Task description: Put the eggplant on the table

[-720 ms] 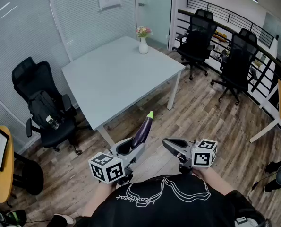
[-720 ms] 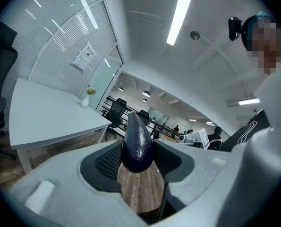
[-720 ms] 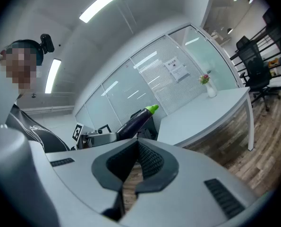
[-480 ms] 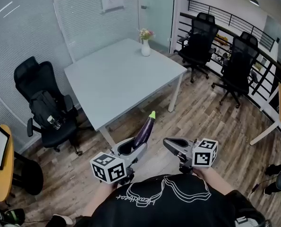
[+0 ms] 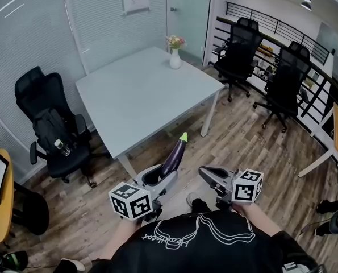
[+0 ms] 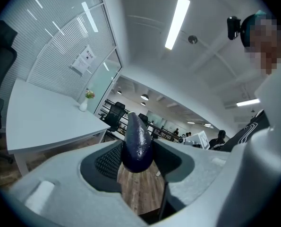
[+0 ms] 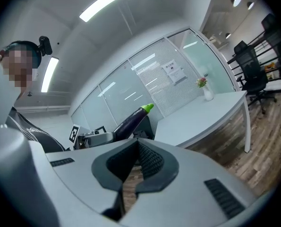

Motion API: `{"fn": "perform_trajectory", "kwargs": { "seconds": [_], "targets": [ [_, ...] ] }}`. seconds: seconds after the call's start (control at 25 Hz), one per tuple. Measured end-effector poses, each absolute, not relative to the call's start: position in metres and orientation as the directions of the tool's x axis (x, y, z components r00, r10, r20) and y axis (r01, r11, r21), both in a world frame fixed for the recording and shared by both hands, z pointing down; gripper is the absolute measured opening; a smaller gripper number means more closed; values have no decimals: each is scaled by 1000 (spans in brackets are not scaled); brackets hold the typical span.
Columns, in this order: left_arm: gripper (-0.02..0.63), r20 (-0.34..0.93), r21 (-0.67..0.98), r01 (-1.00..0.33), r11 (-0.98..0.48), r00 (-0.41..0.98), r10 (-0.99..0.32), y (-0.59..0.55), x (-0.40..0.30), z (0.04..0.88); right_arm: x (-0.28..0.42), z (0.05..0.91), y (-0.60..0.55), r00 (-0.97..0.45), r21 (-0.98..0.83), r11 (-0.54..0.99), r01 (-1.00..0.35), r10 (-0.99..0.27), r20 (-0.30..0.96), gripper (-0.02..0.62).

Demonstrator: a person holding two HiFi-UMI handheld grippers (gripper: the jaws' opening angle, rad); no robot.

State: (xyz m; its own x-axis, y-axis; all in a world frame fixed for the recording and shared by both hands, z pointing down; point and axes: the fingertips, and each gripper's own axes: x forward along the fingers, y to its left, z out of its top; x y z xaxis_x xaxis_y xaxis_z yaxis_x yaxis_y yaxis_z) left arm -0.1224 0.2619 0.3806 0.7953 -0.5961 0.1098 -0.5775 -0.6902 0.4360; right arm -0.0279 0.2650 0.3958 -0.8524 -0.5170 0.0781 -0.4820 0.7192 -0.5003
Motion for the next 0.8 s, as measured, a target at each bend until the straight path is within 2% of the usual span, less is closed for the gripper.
{"fn": "perform_trajectory", "kwargs": {
  "seconds": [0.4,0.8],
  "targets": [
    [210,144,426,-603,-675,782,-607,227,-110,386,-20,402,225,-872,-530,727,-437,-486,52,6],
    [210,204,419,-661,-622,736,-645,146,-94,400,-7,417,141,-905,-569,739,-362,-425,24,6]
  ]
}}
